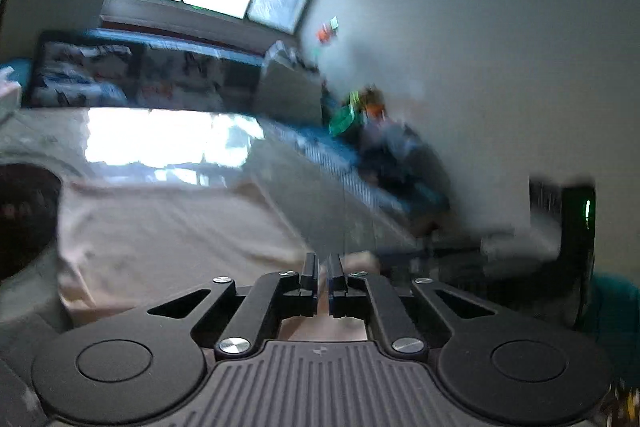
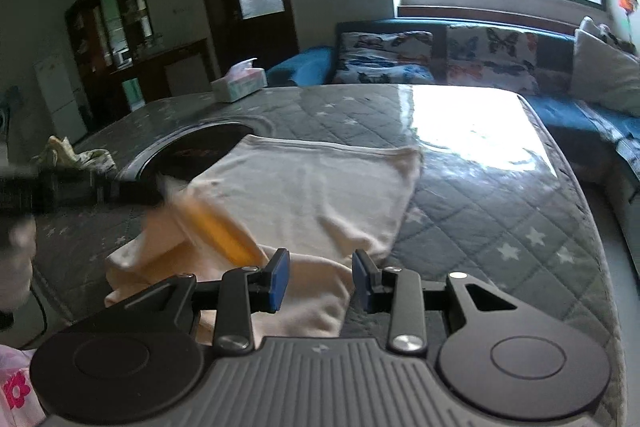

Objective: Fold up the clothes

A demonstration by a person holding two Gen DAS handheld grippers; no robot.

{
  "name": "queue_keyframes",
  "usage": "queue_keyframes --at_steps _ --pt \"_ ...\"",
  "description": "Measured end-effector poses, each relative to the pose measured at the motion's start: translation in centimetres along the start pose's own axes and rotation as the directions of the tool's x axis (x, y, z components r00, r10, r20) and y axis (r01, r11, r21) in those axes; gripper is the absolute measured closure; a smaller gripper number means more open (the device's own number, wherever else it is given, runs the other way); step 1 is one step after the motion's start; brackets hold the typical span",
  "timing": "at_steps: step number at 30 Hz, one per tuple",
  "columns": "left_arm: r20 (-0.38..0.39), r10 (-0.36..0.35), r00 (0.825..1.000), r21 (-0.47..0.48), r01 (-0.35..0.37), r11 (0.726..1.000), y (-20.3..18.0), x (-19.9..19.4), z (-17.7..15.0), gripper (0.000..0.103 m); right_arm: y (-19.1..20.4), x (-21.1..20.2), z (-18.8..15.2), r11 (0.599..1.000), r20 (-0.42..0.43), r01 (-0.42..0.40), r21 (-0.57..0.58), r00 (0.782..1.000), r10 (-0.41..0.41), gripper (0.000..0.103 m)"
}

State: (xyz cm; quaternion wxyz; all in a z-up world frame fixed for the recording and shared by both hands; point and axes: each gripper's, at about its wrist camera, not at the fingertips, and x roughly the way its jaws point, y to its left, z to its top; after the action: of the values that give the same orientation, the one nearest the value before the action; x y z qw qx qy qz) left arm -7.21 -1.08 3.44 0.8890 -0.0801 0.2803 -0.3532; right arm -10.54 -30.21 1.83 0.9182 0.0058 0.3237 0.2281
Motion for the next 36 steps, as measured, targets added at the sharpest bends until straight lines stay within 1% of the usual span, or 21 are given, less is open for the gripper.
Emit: queue_keyframes --at_steps 3,6,8,10,13,15,17,18,19,20,21,23,25,29,32,33,35,36 --pt "-0.065 0.002 0.998 0.067 0.002 0.998 -0.3 0.3 -1.4 0.095 -0.4 0.0 -0.2 1.000 -0.010 0.002 0.014 1.000 -0.002 0.069" --pt "-0.080 0.045 0.996 0.091 -0.038 0.995 0.7 -0.5 -2.0 0.094 -0.5 0.5 -0.4 0.999 -0.027 -0.020 0.034 0.999 0.021 0.069" --pt "-0.078 0.109 0.991 0.087 -0.102 0.991 1.6 -1.1 -2.5 0.094 -0.2 1.2 -0.5 0.999 -0.047 -0.038 0.034 0.998 0.040 0.069" --pt "-0.077 0.190 0.979 0.070 -0.184 0.980 3.3 -1.8 -2.6 0.094 0.3 1.9 -0.6 0.998 -0.070 -0.053 0.023 0.996 0.055 0.069" --pt "-0.085 0.270 0.959 0.043 -0.268 0.963 5.2 -3.1 -3.2 0.091 0.9 3.4 -1.0 0.997 -0.112 -0.073 0.008 0.991 0.073 0.069" --pt "-0.087 0.306 0.948 0.056 -0.302 0.952 5.8 -3.6 -3.4 0.089 1.5 4.2 -1.2 0.997 -0.138 -0.078 -0.010 0.987 0.076 0.069" --pt "-0.094 0.314 0.945 0.048 -0.311 0.949 6.4 -3.8 -3.7 0.085 1.9 4.8 -1.4 0.996 -0.158 -0.082 -0.029 0.984 0.077 0.069" --pt "-0.099 0.318 0.943 0.045 -0.315 0.948 6.7 -3.9 -3.8 0.084 2.2 4.8 -1.4 0.996 -0.162 -0.080 -0.043 0.984 0.072 0.072" --pt "-0.104 0.323 0.941 0.043 -0.320 0.947 7.0 -4.0 -3.9 0.081 2.5 4.9 -1.3 0.995 -0.170 -0.074 -0.064 0.983 0.063 0.082" --pt "-0.107 0.326 0.939 0.040 -0.323 0.946 7.1 -4.0 -4.1 0.075 2.8 5.0 -1.2 0.995 -0.177 -0.061 -0.078 0.983 0.046 0.087" --pt "-0.111 0.328 0.938 0.038 -0.326 0.945 7.3 -3.9 -4.3 0.074 3.0 5.0 -1.1 0.995 -0.183 -0.048 -0.092 0.983 0.030 0.091" --pt "-0.121 0.325 0.938 0.028 -0.324 0.946 7.7 -3.9 -4.6 0.073 3.5 4.7 -0.5 0.990 -0.175 -0.041 -0.134 0.984 0.017 0.097" --pt "-0.123 0.325 0.938 0.025 -0.324 0.946 7.8 -3.8 -4.8 0.073 4.0 4.3 0.2 0.985 -0.160 -0.037 -0.168 0.987 0.010 0.098" --pt "-0.123 0.325 0.938 0.021 -0.325 0.945 8.0 -4.0 -5.1 0.073 6.0 2.6 3.0 0.970 -0.076 -0.049 -0.240 0.997 0.032 0.099" --pt "-0.123 0.331 0.936 0.027 -0.330 0.944 8.2 -4.1 -5.3 0.074 7.5 1.1 5.1 0.955 0.003 -0.050 -0.292 0.999 0.054 0.099" --pt "-0.123 0.333 0.935 0.032 -0.332 0.943 8.2 -4.1 -5.3 0.074 7.9 0.5 5.8 0.954 0.030 -0.046 -0.297 0.998 0.058 0.099" --pt "-0.122 0.339 0.933 0.040 -0.337 0.941 8.3 -4.2 -5.5 0.077 8.0 0.1 6.3 0.955 0.049 -0.033 -0.293 0.998 0.049 0.099" --pt "-0.125 0.344 0.931 0.042 -0.342 0.939 8.4 -4.2 -5.5 0.080 7.6 0.5 6.1 0.961 0.037 -0.021 -0.275 0.999 0.033 0.099"
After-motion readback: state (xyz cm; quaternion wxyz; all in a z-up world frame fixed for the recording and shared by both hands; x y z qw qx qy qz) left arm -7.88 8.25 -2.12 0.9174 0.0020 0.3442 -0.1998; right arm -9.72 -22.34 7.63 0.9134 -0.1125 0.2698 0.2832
